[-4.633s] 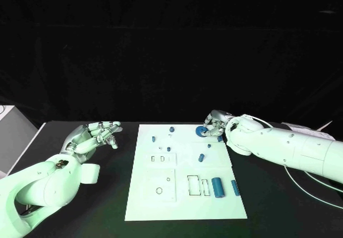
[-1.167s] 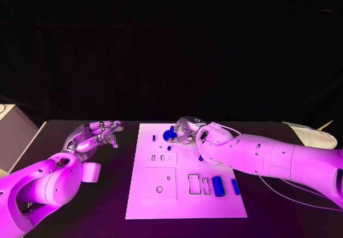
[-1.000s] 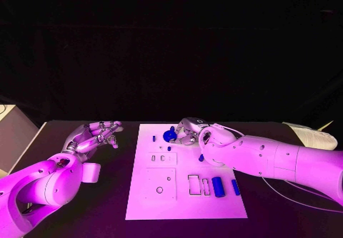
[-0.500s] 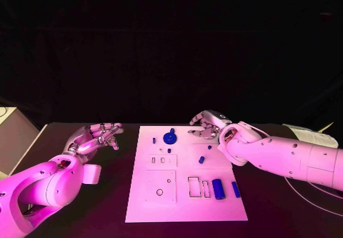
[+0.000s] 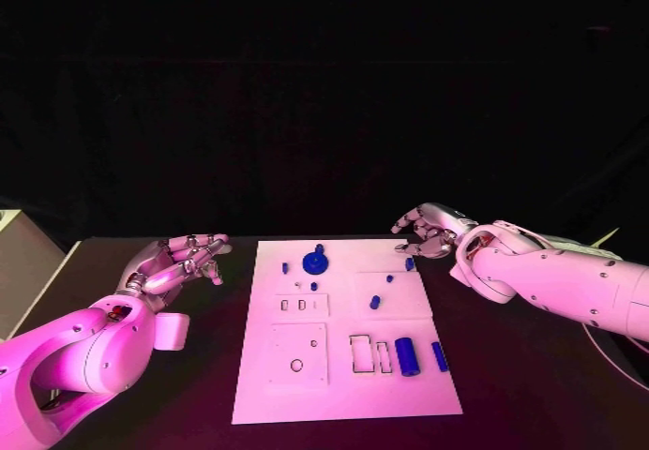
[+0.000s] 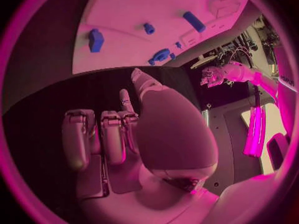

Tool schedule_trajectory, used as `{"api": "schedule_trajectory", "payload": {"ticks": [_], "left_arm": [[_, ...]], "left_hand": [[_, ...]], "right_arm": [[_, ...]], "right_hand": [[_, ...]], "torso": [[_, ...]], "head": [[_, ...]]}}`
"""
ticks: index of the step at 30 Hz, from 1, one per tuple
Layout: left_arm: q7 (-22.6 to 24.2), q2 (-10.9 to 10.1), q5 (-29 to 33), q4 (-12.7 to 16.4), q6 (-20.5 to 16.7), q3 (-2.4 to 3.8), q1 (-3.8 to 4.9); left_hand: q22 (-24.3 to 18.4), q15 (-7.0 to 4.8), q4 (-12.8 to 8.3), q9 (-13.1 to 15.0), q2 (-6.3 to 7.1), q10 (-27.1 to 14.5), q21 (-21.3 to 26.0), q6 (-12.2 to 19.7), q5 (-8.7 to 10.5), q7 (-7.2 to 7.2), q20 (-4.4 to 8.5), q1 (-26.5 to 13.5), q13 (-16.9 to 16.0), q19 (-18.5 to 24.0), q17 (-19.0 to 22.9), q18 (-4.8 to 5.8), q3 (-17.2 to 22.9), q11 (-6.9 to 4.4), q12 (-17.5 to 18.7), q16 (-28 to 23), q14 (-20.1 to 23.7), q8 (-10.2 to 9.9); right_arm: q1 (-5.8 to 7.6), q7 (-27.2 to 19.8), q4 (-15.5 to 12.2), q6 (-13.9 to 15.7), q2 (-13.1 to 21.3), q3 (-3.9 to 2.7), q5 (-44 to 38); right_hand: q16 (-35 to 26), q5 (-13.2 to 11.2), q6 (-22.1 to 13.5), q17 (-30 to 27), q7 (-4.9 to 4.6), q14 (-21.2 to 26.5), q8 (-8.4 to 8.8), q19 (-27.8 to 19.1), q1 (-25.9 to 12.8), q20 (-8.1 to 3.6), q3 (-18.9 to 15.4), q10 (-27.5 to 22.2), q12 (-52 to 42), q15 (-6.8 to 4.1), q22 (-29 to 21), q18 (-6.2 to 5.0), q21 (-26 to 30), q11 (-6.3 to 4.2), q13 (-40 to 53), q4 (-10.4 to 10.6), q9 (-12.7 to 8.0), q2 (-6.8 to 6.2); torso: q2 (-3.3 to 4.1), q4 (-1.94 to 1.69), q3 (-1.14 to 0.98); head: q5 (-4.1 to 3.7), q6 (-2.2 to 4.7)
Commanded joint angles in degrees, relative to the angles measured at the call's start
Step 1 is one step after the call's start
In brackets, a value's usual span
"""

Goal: Assemble the parts on the task board

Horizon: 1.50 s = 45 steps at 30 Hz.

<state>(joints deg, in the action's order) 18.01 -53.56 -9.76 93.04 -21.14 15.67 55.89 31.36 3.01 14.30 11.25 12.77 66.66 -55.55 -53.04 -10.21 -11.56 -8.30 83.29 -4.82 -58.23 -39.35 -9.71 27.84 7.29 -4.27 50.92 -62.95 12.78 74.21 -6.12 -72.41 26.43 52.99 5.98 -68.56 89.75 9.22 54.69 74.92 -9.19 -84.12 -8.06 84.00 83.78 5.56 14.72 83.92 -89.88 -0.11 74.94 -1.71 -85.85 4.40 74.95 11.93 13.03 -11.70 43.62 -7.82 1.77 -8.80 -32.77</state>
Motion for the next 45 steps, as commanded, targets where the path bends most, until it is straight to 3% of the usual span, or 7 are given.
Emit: {"api": "schedule_trajectory", "payload": {"ticks": [1, 9, 14, 19, 24, 29, 45], "left_arm": [[0.4, 0.1, 0.0, 0.1, 1.1, 0.04, -0.03], [0.4, 0.1, 0.0, -0.1, 1.2, 0.04, -0.10], [0.4, 0.1, 0.0, -0.2, 1.2, 0.04, -0.13], [0.4, 0.1, 0.0, -0.2, 1.2, 0.04, -0.15], [0.4, 0.0, 0.0, -0.2, 1.2, 0.04, -0.15], [0.4, 0.0, 0.0, -0.2, 1.2, 0.04, -0.16], [0.3, -0.1, 0.0, -0.4, 1.1, 0.04, -0.17]], "left_hand": [[0.1, -0.04, 0.0, 0.1, 0.00, -0.3, -0.2, 0.4, 0.32, 0.18, 0.06, -0.4, 0.0, 0.3, 0.1, -0.82, 0.4, 0.05, 0.2, 0.3, 0.6, 0.3], [0.1, -0.01, -0.1, 0.1, 0.01, -0.3, -0.3, 0.5, 0.32, 0.18, 0.03, -0.4, -0.1, 0.5, 0.1, -0.82, 0.4, 0.06, 0.2, 0.2, 0.7, 0.3], [0.1, -0.01, -0.1, 0.1, 0.01, -0.3, -0.3, 0.5, 0.32, 0.18, 0.03, -0.4, -0.1, 0.5, 0.1, -0.82, 0.4, 0.06, 0.2, 0.2, 0.7, 0.3], [0.1, -0.01, -0.1, 0.1, 0.01, -0.3, -0.3, 0.5, 0.32, 0.18, 0.03, -0.4, -0.1, 0.5, 0.1, -0.82, 0.4, 0.06, 0.2, 0.2, 0.7, 0.3], [0.1, -0.01, -0.1, 0.1, 0.01, -0.3, -0.3, 0.5, 0.32, 0.18, 0.03, -0.4, -0.1, 0.5, 0.1, -0.82, 0.4, 0.06, 0.2, 0.2, 0.7, 0.3], [0.1, -0.01, -0.1, 0.1, 0.01, -0.3, -0.3, 0.5, 0.32, 0.18, 0.03, -0.4, -0.1, 0.5, 0.1, -0.82, 0.4, 0.06, 0.2, 0.2, 0.7, 0.3], [0.1, -0.01, -0.1, 0.1, 0.01, -0.3, -0.3, 0.5, 0.32, 0.18, 0.03, -0.4, -0.1, 0.5, 0.1, -0.82, 0.4, 0.06, 0.2, 0.2, 0.7, 0.3]], "right_arm": [[-0.28, -3.3, 1.1, -4.7, 0.5, 0.01, 2.4], [-1.18, -3.5, 4.0, -6.0, 1.1, 0.02, 2.2], [-1.64, -3.1, 4.2, -7.2, 1.1, 0.02, 1.4], [-2.10, -2.6, 4.5, -8.6, 1.2, 0.02, 0.9], [-2.57, -2.4, 4.7, -9.3, 1.1, 0.02, 0.7], [-2.82, -2.3, 4.7, -9.6, 0.8, 0.01, 0.7], [-3.37, -1.8, 5.9, -8.9, -0.1, 0.01, 0.7]], "right_hand": [[0.2, 0.4, 0.3, 15.1, -0.19, -5.9, 0.29, 3.9, 0.5, 0.21, 0.1, 6.1, -0.1, 0.01, 10.6, 0.42, 0.0, 0.28, 15.1, -0.4, -0.1, -0.01], [0.2, 1.0, 0.0, 15.1, -0.21, -5.9, 0.53, 3.9, 0.7, 0.20, -0.1, 6.1, -0.1, 0.06, 10.7, 0.45, -0.1, 0.26, 15.1, -0.5, -0.2, -0.47], [0.2, 1.3, -0.1, 15.1, -0.22, -5.9, 0.58, 3.9, 0.7, 0.20, -0.1, 6.1, -0.1, 0.08, 10.7, 0.45, -0.1, 0.26, 15.1, -0.5, -0.2, -0.55], [0.2, 1.6, -0.3, 15.1, -0.28, -5.9, 0.77, 3.9, 0.5, 0.25, -0.3, 6.1, -0.1, 0.18, 10.7, 0.45, 0.0, 0.28, 15.1, -0.4, -0.3, -0.92], [0.2, 1.8, -0.9, 15.1, -0.47, -5.9, 1.14, 3.9, 0.2, 0.41, -0.8, 6.1, -0.1, 0.42, 10.6, 0.44, 0.0, 0.43, 15.1, -0.1, -0.5, -1.24], [0.2, 1.8, -1.1, 15.1, -0.53, -5.9, 1.26, 3.9, 0.1, 0.46, -0.9, 6.1, -0.1, 0.49, 10.6, 0.45, 0.0, 0.48, 15.1, 0.0, -0.5, -1.26], [0.2, 4.6, 1.3, 15.1, -0.29, -5.9, 0.25, 4.2, 0.2, 0.54, 0.5, 6.1, -0.1, 0.39, 11.1, 0.56, -0.4, 0.32, 15.1, 0.9, -0.2, 0.44]], "torso": [[0.03, -0.08, 0.06], [0.03, -0.21, 0.09], [0.08, -0.19, 0.08], [-0.01, -0.17, 0.20], [0.09, -0.02, 0.09], [-0.02, -0.12, 0.18], [-0.06, -0.05, 0.21]], "head": [[-0.25, 0.00], [-0.37, -0.33], [-0.26, -0.61], [-0.19, -1.00], [-0.05, -1.23], [-0.20, -1.42], [0.05, -1.59]]}}
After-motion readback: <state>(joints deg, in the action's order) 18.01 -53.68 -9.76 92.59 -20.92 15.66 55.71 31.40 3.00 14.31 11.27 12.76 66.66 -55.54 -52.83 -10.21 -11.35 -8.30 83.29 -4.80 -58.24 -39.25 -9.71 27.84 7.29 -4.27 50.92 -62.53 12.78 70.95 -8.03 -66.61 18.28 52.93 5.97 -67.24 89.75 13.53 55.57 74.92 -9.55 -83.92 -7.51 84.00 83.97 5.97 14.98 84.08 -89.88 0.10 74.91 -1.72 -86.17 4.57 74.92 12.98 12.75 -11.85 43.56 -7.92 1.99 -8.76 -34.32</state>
